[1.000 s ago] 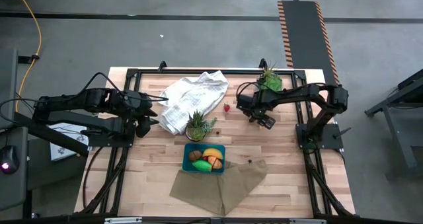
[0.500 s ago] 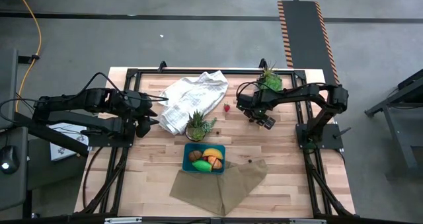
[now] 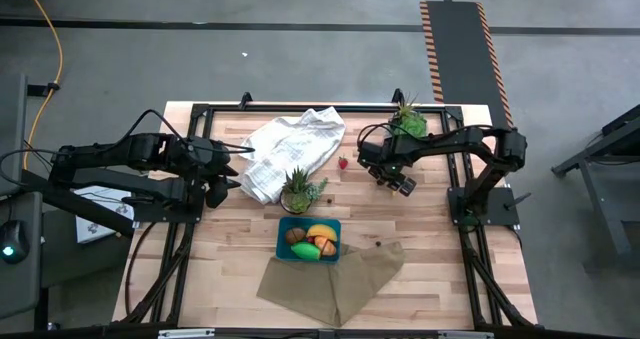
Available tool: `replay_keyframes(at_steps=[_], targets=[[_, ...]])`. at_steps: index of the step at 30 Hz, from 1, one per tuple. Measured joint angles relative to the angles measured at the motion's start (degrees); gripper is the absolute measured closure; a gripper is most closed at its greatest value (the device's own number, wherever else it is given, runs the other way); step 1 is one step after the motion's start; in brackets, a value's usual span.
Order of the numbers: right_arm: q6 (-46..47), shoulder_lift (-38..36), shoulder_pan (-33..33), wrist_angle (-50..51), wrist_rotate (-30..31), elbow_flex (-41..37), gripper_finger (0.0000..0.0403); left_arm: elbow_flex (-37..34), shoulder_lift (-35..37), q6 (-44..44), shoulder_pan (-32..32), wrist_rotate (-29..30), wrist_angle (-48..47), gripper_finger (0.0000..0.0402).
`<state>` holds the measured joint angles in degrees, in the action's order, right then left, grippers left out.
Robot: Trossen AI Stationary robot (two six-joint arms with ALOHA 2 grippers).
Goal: Pick and placing Produce into tupperware
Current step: Put the blackberry into the blue bin
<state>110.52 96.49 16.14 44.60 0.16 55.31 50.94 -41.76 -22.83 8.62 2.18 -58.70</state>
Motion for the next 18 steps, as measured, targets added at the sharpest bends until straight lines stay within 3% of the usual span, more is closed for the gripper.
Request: replay_keyframes(at_steps=[18], targets=[[-1.49, 0.02, 1.88, -1.03, -1.36, 0.0, 0.0265, 0.0, 0.0, 0.03, 0.0, 0.0, 0.0, 0.0245]])
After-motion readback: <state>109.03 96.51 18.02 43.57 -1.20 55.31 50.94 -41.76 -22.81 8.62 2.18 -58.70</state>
